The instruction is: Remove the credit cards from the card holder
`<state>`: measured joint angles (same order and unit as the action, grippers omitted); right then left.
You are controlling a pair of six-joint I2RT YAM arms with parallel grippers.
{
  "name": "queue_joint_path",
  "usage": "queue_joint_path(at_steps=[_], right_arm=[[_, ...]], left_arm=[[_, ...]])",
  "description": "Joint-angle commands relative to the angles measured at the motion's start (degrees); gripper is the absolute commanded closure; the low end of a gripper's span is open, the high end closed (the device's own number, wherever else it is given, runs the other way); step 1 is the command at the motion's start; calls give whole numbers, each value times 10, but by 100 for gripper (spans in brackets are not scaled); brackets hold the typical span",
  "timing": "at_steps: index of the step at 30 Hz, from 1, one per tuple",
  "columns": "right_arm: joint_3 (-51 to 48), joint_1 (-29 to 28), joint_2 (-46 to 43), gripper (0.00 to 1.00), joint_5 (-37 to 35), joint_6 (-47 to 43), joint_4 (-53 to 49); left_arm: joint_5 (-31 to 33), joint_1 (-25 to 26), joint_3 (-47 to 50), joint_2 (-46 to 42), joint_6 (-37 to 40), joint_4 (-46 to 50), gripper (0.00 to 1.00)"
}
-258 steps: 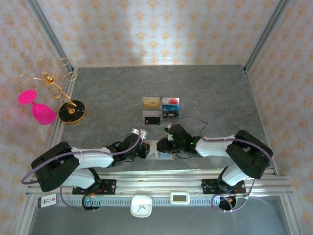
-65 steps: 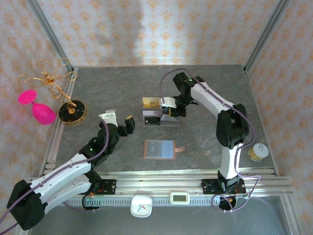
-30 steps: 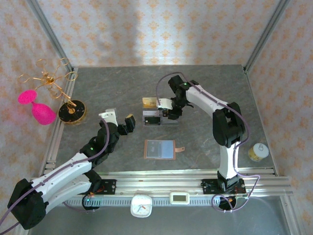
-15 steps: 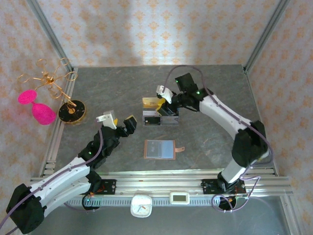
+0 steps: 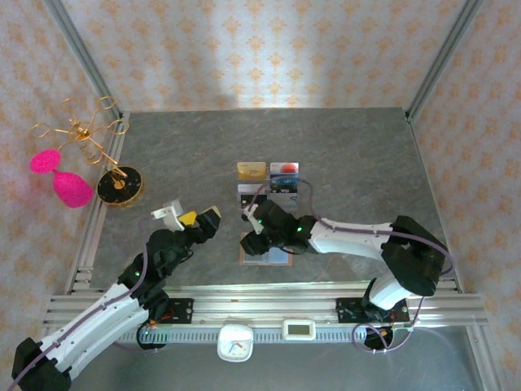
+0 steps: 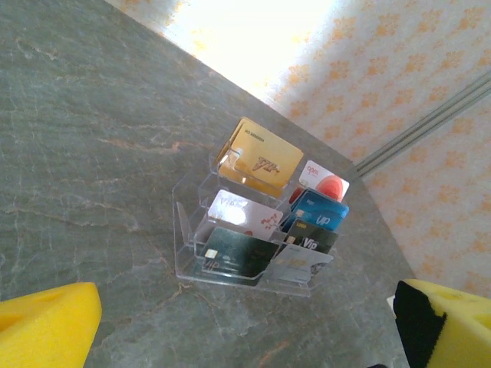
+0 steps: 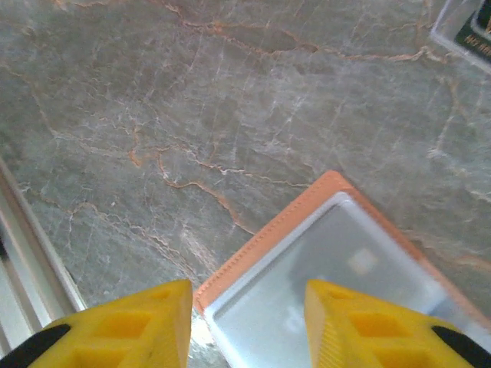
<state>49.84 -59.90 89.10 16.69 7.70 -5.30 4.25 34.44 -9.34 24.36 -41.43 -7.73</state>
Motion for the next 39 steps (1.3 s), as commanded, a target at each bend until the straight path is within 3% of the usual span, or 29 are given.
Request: queue_joint_path(at_steps=[1,9,17,20,22,27,30,35,39], right_arm=[[32,-31,37,58,-119,52,-23],[48,-55,70,57,-198,66,-60],[35,-58,106,58,-180,62,-66],[27,-58,113,63,-177,68,-60],[21,-58,110,72,-172,73,-50],[-4,-58,86,99,-167,96,1],[-15,-57,66,100,-171,114,29],[-49,-57,27,100,-170,146,81],[-63,-56,11,100,-171,159,99]], left_arm=[[-19,-4,13,-24,-27,39,3],[-32,-4,17,-4,-25,40,5],[-59,-4,10,52,-13,14,11],[-77,-4,6,82,-6,6,16],[-94,-4,7,102,-7,-4,21],[-139,3,10,159,-14,-36,38],[-151,18,12,185,-19,-56,49],[-149,68,2,239,-23,-102,78],[-157,100,-16,309,-23,-140,96]])
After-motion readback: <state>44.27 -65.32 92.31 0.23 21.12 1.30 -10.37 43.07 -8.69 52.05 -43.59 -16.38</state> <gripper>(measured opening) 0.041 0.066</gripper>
